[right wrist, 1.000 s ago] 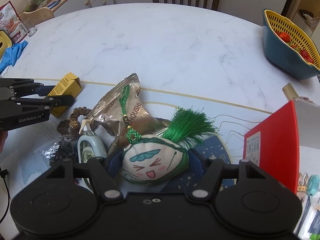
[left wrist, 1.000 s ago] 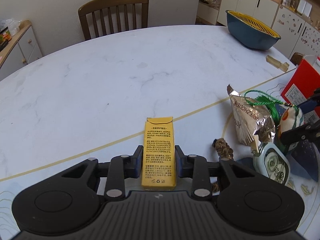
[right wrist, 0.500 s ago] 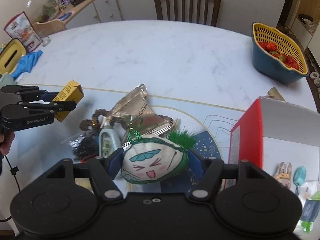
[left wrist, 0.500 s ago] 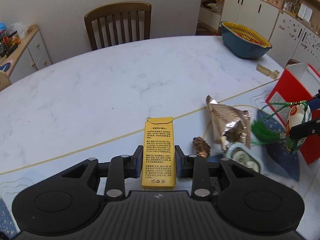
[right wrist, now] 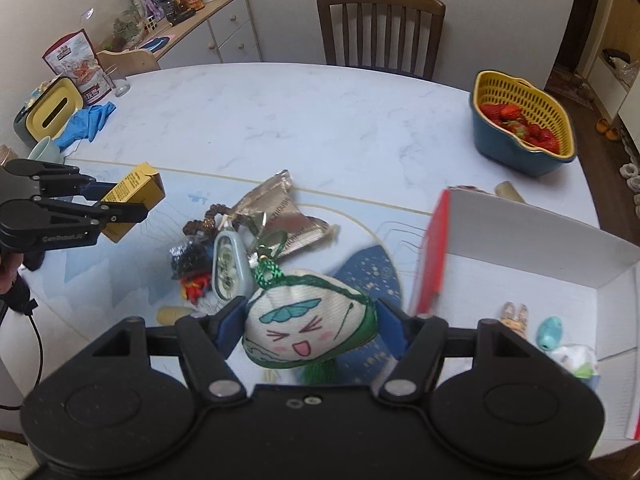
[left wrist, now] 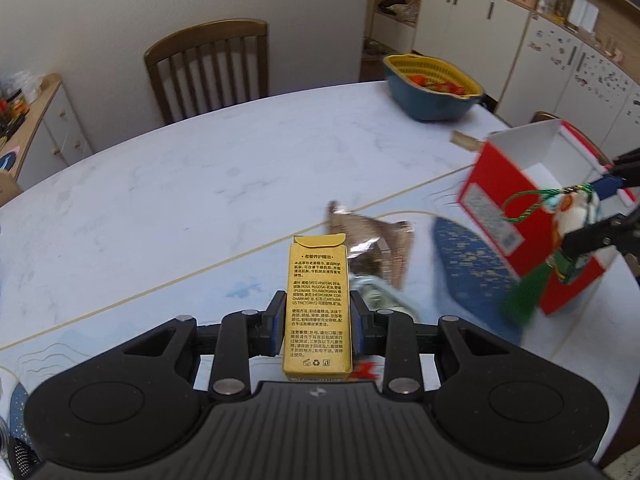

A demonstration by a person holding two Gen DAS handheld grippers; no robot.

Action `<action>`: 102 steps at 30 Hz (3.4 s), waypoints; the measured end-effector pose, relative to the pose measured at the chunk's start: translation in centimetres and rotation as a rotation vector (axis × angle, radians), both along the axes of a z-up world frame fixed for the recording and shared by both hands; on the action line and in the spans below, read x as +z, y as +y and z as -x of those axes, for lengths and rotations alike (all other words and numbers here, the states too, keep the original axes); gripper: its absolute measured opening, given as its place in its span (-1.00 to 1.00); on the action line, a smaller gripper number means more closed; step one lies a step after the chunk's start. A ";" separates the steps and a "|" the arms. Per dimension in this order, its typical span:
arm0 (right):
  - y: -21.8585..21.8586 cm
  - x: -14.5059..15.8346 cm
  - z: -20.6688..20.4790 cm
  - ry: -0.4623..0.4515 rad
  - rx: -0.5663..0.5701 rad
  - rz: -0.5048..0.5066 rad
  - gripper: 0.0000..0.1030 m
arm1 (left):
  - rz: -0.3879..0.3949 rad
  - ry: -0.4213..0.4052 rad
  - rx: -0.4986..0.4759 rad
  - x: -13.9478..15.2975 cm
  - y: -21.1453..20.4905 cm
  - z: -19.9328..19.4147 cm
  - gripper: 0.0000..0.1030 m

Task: Organize objects
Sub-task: 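Carry both items into the red box and open both tools to release, then withdraw both tools from the box toward the remaining items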

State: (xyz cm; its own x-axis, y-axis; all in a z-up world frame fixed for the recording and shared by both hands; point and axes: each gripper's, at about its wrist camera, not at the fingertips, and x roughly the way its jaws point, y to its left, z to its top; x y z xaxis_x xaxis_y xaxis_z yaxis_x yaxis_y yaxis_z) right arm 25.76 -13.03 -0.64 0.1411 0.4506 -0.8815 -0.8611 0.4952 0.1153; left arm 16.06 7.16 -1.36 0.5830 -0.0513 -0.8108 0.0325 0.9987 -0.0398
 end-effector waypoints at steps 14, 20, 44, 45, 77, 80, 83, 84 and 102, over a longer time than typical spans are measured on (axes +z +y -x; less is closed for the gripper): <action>-7.7 3.0 -4.9 -0.051 -0.031 -0.036 0.31 | 0.029 -0.027 -0.154 3.0 -12.5 -2.7 -0.40; -11.2 2.8 -8.5 -0.061 -0.069 -0.032 0.31 | 0.033 -0.030 -0.213 3.1 -17.8 -5.0 -0.40; -14.1 -5.0 -19.2 -0.028 -0.063 0.098 0.32 | -0.035 0.061 -0.207 -2.4 -29.6 -14.8 -0.40; -14.0 -5.5 -19.5 -0.026 -0.060 0.105 0.33 | -0.033 0.072 -0.196 -2.9 -29.6 -15.1 -0.41; -14.9 -5.8 -19.5 -0.032 0.009 0.088 0.55 | 0.005 0.071 -0.114 -3.7 -29.7 -14.5 0.09; -15.4 -5.0 -18.9 -0.029 0.005 0.067 0.55 | 0.017 0.060 -0.115 -3.2 -29.6 -14.2 0.09; -15.9 -4.1 -18.3 -0.026 0.001 0.043 0.55 | 0.017 0.042 -0.117 -2.5 -29.5 -13.7 0.09; -16.0 -3.8 -18.0 -0.026 -0.001 0.036 0.55 | 0.018 0.037 -0.117 -2.3 -29.5 -13.5 0.09; -16.6 -0.2 -13.6 -0.025 -0.020 -0.066 0.69 | 0.040 -0.017 -0.093 0.3 -25.8 -9.1 0.30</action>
